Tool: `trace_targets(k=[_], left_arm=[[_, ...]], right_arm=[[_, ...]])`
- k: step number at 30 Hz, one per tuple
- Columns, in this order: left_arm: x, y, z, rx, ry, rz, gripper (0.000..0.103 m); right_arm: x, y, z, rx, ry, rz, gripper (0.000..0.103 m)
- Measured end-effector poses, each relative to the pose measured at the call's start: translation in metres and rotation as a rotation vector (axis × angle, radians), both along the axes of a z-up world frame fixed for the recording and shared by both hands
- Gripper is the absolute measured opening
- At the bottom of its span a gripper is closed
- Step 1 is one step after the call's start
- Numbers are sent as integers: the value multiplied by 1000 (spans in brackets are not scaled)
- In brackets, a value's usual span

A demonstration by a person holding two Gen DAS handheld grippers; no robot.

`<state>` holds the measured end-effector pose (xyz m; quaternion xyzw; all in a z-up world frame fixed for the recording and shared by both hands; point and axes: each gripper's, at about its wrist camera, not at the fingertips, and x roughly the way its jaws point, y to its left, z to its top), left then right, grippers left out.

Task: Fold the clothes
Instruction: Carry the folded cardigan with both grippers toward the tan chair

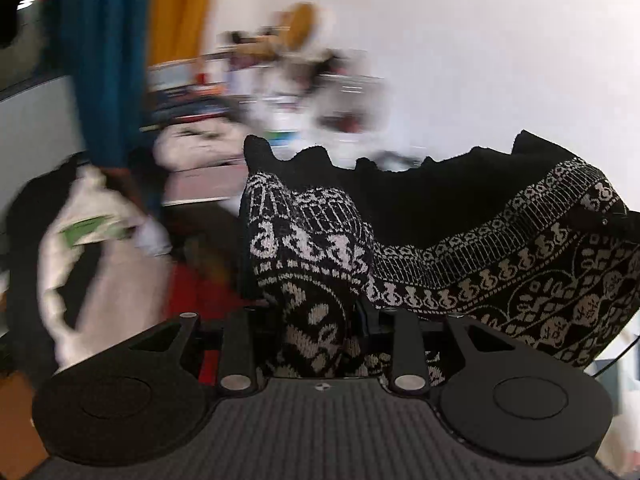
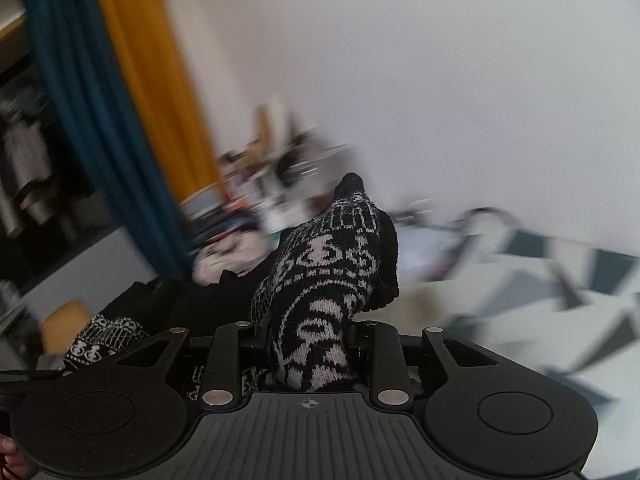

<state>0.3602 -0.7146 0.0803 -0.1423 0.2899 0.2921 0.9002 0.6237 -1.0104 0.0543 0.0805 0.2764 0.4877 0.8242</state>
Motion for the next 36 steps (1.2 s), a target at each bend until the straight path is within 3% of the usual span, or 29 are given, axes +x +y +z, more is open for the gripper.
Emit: trace_targets(k=[9, 11, 20, 27, 32, 36], left_arm=[[-161, 127, 11, 91, 100, 254, 32], [-183, 146, 12, 105, 132, 295, 32], [-264, 229, -10, 38, 187, 455, 32], [-307, 314, -44, 7, 231, 462, 32], [-324, 397, -61, -16, 221, 392, 32], [-337, 463, -56, -23, 227, 328, 32]], right_arm=[[-140, 234, 12, -42, 3, 292, 24], [-173, 274, 13, -41, -12, 333, 24], [-291, 408, -2, -109, -15, 486, 24], [-356, 503, -36, -139, 22, 518, 24], [-385, 579, -59, -176, 61, 463, 24], [-406, 629, -58, -203, 113, 379, 24]])
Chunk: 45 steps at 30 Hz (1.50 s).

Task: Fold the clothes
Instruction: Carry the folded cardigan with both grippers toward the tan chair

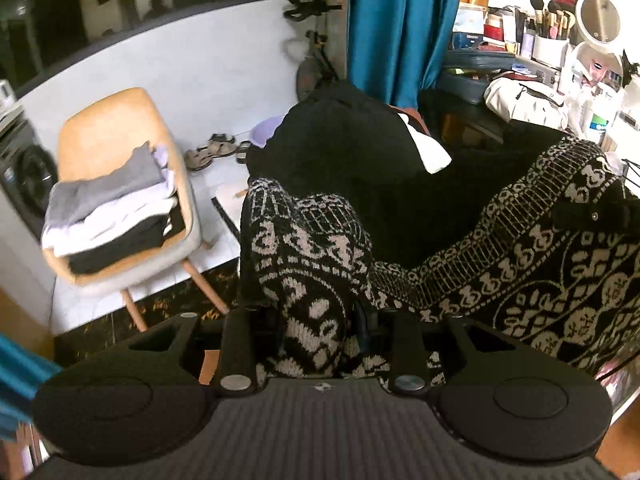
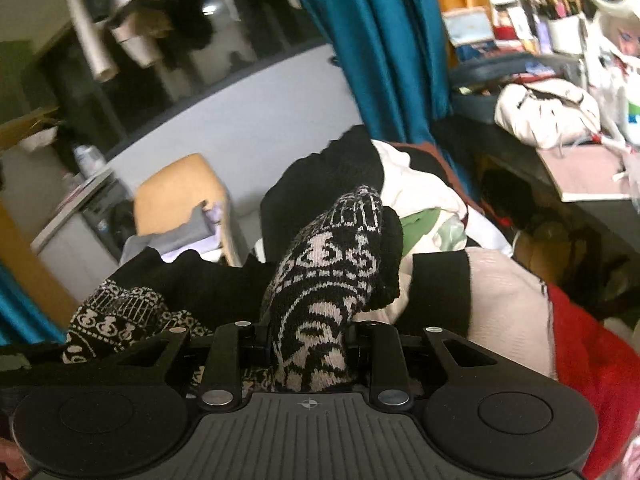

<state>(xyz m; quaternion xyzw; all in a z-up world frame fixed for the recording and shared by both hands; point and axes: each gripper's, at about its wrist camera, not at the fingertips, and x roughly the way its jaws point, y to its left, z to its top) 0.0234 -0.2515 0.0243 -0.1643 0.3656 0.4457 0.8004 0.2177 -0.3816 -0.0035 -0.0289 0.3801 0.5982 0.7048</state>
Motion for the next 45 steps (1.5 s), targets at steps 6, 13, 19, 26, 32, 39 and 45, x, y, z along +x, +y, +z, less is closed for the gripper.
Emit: trace_targets(k=[6, 13, 19, 26, 32, 39, 45], left_arm=[[-45, 79, 1, -1, -56, 60, 32], [-111, 156, -9, -41, -98, 135, 32], [-186, 242, -21, -47, -119, 164, 32], [-275, 356, -16, -47, -114, 183, 32], [-328, 445, -9, -5, -92, 194, 32], [-367, 549, -14, -2, -103, 283, 32], [-384, 606, -34, -52, -101, 346, 32]], right_arm=[[-20, 88, 8, -11, 28, -38, 24], [-64, 185, 13, -27, 3, 19, 24], [-128, 279, 9, -40, -7, 44, 24], [-219, 404, 8, -53, 23, 37, 24], [-287, 503, 16, -31, 26, 98, 24], [-323, 627, 19, 3, 30, 174, 24], [-332, 726, 3, -10, 41, 251, 24]])
